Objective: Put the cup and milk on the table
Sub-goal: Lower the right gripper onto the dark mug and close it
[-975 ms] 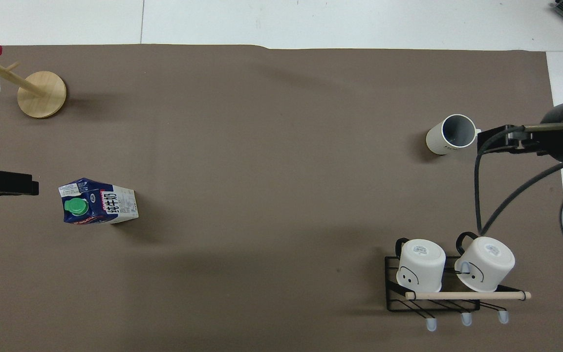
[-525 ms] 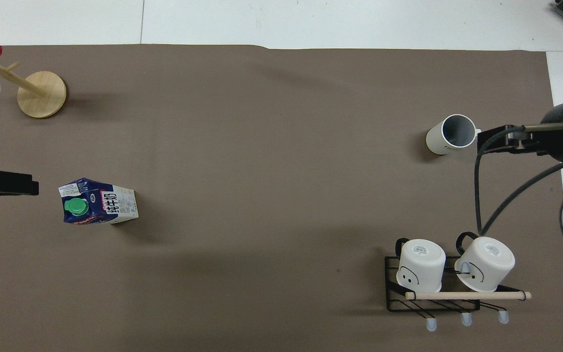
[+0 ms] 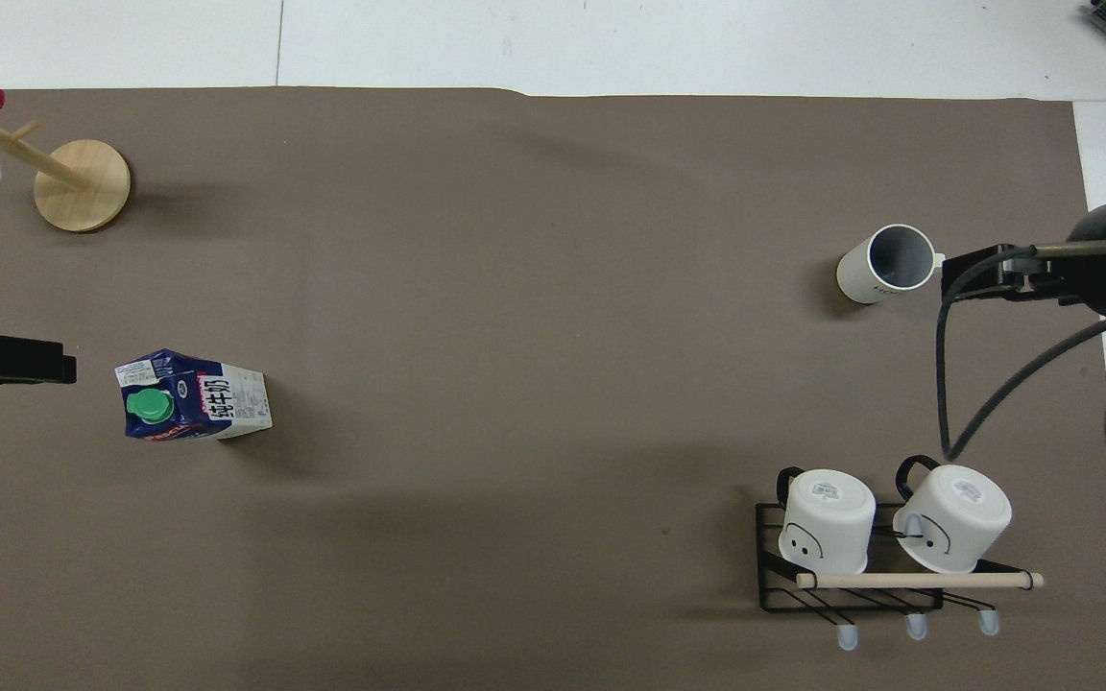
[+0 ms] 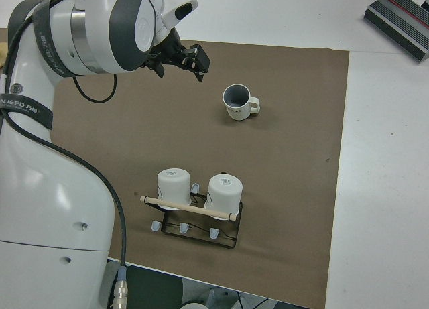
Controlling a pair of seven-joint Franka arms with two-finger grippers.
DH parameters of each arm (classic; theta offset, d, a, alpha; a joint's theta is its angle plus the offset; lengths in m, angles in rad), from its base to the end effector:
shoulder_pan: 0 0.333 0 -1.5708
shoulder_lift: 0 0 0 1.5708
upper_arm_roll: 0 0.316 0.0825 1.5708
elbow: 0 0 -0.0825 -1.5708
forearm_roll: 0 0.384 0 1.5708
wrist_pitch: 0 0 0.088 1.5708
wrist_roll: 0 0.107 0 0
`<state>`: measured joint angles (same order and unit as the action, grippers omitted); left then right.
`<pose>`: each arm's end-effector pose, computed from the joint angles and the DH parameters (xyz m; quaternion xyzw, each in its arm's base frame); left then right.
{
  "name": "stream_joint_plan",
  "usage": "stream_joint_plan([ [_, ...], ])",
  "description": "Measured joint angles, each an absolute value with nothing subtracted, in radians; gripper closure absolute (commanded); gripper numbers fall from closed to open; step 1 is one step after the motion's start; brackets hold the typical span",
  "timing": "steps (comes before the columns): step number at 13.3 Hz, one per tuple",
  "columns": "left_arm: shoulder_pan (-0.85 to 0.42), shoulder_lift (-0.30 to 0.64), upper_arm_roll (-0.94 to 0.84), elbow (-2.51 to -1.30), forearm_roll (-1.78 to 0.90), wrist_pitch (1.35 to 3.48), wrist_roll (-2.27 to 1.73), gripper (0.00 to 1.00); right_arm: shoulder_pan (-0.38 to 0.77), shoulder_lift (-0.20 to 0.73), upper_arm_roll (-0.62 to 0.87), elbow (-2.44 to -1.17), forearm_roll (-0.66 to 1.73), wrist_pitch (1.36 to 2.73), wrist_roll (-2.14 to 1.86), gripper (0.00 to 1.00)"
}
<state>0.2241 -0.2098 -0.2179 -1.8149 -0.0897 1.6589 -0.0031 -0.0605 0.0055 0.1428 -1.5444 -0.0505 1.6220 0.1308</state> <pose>0.4967 -0.0166 0.6237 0.9994 0.0093 0.0246 0.0221 0.5604 0.0408 0.6388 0.9988 -0.0239 0.0385 0.0209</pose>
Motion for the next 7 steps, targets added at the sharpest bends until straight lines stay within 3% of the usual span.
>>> stream_joint_plan([
  [7,0.224,-0.210,-0.218,-1.815,-0.090,1.659,-0.003,0.00,-0.063,0.040,0.143,-1.589,-0.051,1.741,0.131,0.00],
])
